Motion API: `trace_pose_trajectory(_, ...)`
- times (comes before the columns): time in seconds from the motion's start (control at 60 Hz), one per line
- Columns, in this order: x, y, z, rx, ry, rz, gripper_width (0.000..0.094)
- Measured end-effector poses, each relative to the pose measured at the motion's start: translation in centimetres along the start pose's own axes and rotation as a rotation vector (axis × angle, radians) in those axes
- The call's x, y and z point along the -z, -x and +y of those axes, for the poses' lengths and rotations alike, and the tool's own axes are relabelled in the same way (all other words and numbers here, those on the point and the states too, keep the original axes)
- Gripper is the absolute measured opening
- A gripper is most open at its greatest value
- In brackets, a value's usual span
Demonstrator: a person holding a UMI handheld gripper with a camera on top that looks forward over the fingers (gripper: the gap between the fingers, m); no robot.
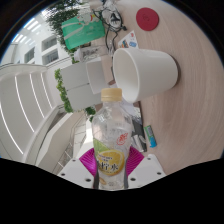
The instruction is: Pour water
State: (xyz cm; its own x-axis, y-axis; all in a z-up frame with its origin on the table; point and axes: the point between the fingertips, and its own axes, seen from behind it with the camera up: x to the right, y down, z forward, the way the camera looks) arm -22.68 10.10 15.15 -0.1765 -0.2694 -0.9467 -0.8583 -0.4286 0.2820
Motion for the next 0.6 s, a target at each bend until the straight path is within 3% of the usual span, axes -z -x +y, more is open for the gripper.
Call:
trace_pose_trajectory(0.25, 0.1, 5.1, -2.0, -0.413, -0.060, -0.166, 0.0330)
trace_pose_trajectory(0.417, 0.2, 5.8, -3.1, -0.477, -0.081, -0.188, 0.0330)
trace_pose_trajectory(0.5, 0.5, 6.5, -2.4, -0.366, -0.043, -0.151, 0.0330)
trace_pose_trajectory(0.55, 0.7, 7.5, -1.6, -0.157, -0.013, -0.114, 0.0330)
trace_pose_trajectory(0.567, 2.2, 7.0, -1.4, -0.047, 0.036, -0.146, 0.0330)
trace_pose_trajectory(0.6, 3.2, 8.4, -1.3, 0.147, 0.027, -0.145, 0.0332)
